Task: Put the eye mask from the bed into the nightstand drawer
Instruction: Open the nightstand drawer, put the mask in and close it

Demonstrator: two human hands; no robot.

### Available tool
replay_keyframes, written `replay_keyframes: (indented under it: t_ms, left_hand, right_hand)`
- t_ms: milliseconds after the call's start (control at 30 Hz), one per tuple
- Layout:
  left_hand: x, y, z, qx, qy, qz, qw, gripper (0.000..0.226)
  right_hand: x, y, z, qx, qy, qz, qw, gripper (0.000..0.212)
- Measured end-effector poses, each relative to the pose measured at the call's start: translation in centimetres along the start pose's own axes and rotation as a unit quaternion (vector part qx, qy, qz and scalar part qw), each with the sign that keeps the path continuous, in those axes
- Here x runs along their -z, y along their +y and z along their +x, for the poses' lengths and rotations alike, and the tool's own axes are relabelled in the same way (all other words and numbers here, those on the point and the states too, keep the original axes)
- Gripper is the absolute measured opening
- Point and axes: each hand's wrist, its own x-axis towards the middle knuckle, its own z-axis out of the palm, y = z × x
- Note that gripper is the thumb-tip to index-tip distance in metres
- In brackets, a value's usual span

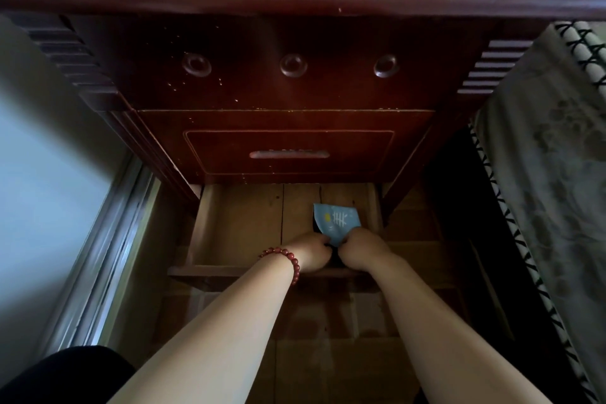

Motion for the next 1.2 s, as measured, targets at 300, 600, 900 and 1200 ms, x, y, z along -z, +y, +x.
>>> replay_keyframes:
  t_ms: [300,600,900,1200]
  left_hand:
    - [0.0,-0.6,0.0,-0.006,0.068,-0.035,0.997,0.04]
    - [1.8,-1.8,-1.9,-0.03,0.172,-0.057,0.983,0.029]
    - [4.2,-2.6,-4.9,-0.038,0.157,-0.044,0.986,0.029]
    - [3.8,-3.5,-5.8,-0.048,0.132,-0.036,0.989,0.025]
  right_hand:
    - [0.0,0.0,-0.3,0.011,0.071,0.052,0.996,0.029]
    - [0.9,-0.6,-1.3,0.056,0.153,0.077,0.984,0.025]
    - [1.6,-0.6,-2.9,0.101,0.124,0.059,0.985,0.041]
    - [0.8,-0.4,-3.8,0.129,0.017,0.032,0.991,0.065]
